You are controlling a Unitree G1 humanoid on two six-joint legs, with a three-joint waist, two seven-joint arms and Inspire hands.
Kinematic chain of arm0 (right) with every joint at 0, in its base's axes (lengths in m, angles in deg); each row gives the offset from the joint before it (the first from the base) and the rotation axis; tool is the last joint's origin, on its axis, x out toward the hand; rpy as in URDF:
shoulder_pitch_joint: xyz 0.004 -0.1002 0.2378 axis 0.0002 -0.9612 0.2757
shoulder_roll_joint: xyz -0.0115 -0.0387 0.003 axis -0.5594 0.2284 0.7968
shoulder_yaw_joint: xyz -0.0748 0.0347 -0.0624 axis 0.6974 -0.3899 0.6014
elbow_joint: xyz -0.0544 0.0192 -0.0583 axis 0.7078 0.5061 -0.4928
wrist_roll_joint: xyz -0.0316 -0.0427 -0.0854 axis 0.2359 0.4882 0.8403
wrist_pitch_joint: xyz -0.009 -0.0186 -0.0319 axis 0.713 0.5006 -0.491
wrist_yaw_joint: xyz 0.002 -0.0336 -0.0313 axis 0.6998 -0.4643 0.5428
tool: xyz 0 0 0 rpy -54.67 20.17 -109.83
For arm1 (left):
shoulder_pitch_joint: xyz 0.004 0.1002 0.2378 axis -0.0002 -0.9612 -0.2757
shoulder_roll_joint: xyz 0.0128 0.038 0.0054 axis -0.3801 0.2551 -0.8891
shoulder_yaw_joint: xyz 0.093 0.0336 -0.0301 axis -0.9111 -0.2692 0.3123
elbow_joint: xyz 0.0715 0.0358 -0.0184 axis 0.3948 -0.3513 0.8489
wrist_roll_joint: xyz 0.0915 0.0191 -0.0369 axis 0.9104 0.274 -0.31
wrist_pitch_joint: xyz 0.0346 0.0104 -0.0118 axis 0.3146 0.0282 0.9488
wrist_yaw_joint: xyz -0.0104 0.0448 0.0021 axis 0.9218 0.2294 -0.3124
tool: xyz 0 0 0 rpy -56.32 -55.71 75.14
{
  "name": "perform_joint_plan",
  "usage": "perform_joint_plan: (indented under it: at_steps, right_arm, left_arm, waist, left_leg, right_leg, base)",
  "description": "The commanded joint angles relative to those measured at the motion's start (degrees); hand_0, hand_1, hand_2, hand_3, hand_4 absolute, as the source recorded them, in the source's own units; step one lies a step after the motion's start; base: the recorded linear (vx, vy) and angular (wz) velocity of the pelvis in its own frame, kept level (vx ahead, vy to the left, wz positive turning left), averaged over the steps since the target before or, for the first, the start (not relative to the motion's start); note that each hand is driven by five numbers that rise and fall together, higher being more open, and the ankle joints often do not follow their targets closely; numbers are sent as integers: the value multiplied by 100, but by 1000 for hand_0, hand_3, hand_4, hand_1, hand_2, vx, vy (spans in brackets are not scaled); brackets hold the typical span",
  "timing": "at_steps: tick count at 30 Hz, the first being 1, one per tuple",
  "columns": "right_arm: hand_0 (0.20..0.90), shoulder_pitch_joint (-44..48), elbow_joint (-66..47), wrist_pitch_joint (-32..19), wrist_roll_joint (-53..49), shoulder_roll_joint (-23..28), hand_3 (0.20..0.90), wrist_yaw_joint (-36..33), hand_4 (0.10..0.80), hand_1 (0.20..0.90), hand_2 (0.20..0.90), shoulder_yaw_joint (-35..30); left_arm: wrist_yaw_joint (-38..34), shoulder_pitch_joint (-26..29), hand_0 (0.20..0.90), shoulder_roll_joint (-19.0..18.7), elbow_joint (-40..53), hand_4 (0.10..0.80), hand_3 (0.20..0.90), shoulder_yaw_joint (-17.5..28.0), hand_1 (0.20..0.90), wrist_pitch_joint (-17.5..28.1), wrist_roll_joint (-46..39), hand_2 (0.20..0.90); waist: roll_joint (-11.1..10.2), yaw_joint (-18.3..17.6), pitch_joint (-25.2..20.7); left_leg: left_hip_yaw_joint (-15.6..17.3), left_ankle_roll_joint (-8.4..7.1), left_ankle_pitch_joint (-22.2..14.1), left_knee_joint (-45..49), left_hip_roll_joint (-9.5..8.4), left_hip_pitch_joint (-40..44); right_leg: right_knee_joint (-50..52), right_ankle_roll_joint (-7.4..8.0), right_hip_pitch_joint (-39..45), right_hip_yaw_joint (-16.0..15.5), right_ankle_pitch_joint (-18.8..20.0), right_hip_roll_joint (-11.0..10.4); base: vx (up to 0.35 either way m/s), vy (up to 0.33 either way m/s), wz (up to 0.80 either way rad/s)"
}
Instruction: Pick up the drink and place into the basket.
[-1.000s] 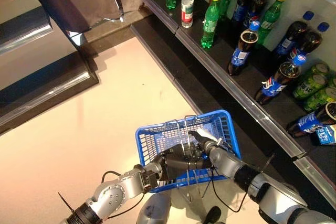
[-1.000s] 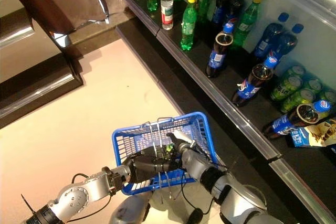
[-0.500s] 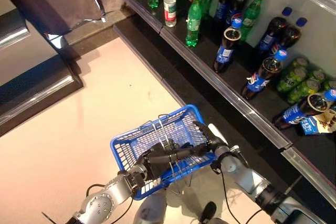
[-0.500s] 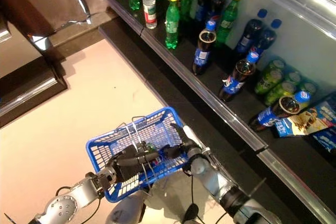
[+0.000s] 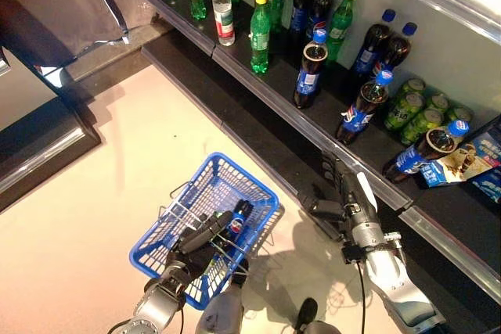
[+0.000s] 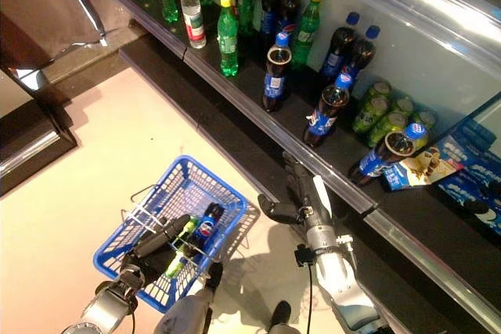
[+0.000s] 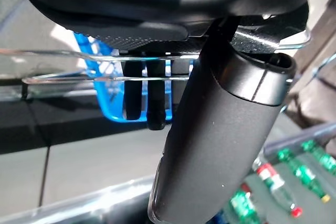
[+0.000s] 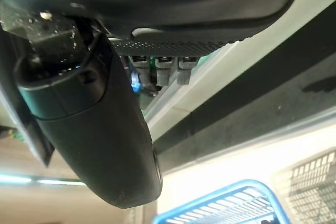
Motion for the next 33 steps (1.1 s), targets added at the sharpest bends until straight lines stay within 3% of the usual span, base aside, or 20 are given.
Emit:
perform_joint_plan:
  at_steps: [1,4,7,9,12,15,16,17,18,19,22,24,27,30,33]
  right_arm:
    - [900,163,-504,-738,-245,91,900,108,800,900,900,183]
    - [900,176,-405,-849,-319,122,900,24,800,900,900,261]
    - [900,151,-359,-884,-370,197,900,-154,800,900,900,258]
    - [900,29,-356,-945,-410,267,900,-215,800,900,900,160]
    - [900,-97,-314,-1037,-535,262,900,-81,800,900,900,106]
    - [900,-318,-295,-1136,-580,100,900,44,800,900,900,49]
    - [900,-429,-351,-1203,-571,54,900,121,800,900,900,38]
    - [900,-441,-368,-1218,-583,65,900,135,800,900,900,36]
    - [900,-483,-436,-1250,-615,96,900,167,800,900,900,30]
    - [900,-586,-535,-1290,-669,168,900,168,800,900,900,-38]
    - [900,-642,-510,-1279,-696,250,900,174,800,900,900,-165]
    - [900,-667,-487,-1294,-813,336,900,112,800,900,900,-222]
    - [900,-557,-328,-1382,-841,379,900,10,800,900,900,-233]
    - [900,-427,-258,-1376,-745,355,900,-20,800,900,900,-189]
    - [900,-284,-110,-1376,-810,334,900,19,800,900,900,-197]
  left_arm:
    - [496,473,300,-25,1174,100,200,514,300,1137,30,300]
    - [397,474,300,-51,1035,100,200,411,300,1316,177,300]
    - [345,582,300,-30,862,100,200,284,300,1365,217,300]
    - [345,614,300,36,730,100,200,154,300,1413,300,300]
    - [409,467,300,97,513,100,200,145,300,1593,503,300]
    - [330,264,300,89,296,100,200,266,300,1508,707,300]
    - [254,192,300,37,99,100,200,285,300,1456,832,300]
    - [233,188,300,25,65,100,200,284,300,1451,829,300]
    - [177,212,300,-21,-7,100,200,257,300,1459,766,300]
    - [191,277,300,-147,-111,100,200,204,300,1475,648,300]
    - [194,412,300,-181,-268,100,200,149,300,1534,426,300]
    - [197,431,300,-155,-299,100,200,12,300,1635,351,300]
    - [219,445,300,-86,-336,100,200,-233,300,1856,367,300]
    - [189,468,300,-54,-337,100,200,-298,300,1997,299,300]
    - [172,552,300,2,-349,100,200,-260,300,2049,272,300]
  waist:
    - [56,178,-895]
    - [100,232,-807]
    - [109,143,-667]
    - [77,69,-584]
    - [29,5,-525]
    - [-6,-23,-528]
    - [-24,-132,-554]
    - [-28,-152,-560]
    - [-23,-272,-566]
    - [-38,-465,-576]
    - [-117,-649,-586]
    - [-207,-701,-567]
    - [-307,-752,-492]
    - [-326,-820,-406]
    - [-374,-882,-384]
  left_leg:
    - [172,-272,-711,-1,475,556]
    - [138,-321,-646,-1,519,537]
    - [699,-383,-684,342,536,491]
    - [862,-394,-786,680,462,339]
    - [905,-214,-1003,874,273,363]
    - [966,-27,-1138,931,141,462]
    - [953,131,-1191,897,35,547]
    - [946,149,-1192,887,18,560]
    - [879,232,-1176,808,-36,611]
    - [808,297,-1188,792,-127,628]
    - [699,326,-1223,821,-313,657]
    - [623,353,-1281,947,-460,595]
    - [649,328,-1334,1134,-620,489]
    - [793,321,-1398,1236,-615,508]
    - [779,361,-1567,1558,-642,452]
  right_leg:
    - [108,95,-90,101,-70,-162]
    - [189,9,-83,-1,-125,-113]
    - [205,12,-24,-190,-73,-159]
    - [240,56,11,-254,-18,-274]
    - [387,251,-12,-58,63,-569]
    - [820,330,-41,147,70,-816]
    - [1312,317,-216,429,32,-765]
    - [1368,315,-255,481,23,-744]
    - [1600,286,-417,769,-88,-503]
    - [1695,154,-597,1092,-332,-1]
    - [1381,-101,-584,1298,-485,520]
    - [1046,-209,-553,1476,-375,707]
    - [490,-213,-599,1703,13,911]
    - [435,-162,-802,1732,237,960]
    - [586,-268,-853,1931,140,1040]
  base:
    - [10,-32,5]
    - [-20,6,6]
    - [-21,94,25]
    - [57,227,59]
    - [140,269,55]
    - [227,273,27]
    - [233,251,2]
    - [218,226,-4]
    - [174,175,-6]
    - [210,192,1]
    - [172,96,37]
    - [164,27,33]
    - [154,-18,51]
    - [193,-40,-3]
    - [232,-48,-5]
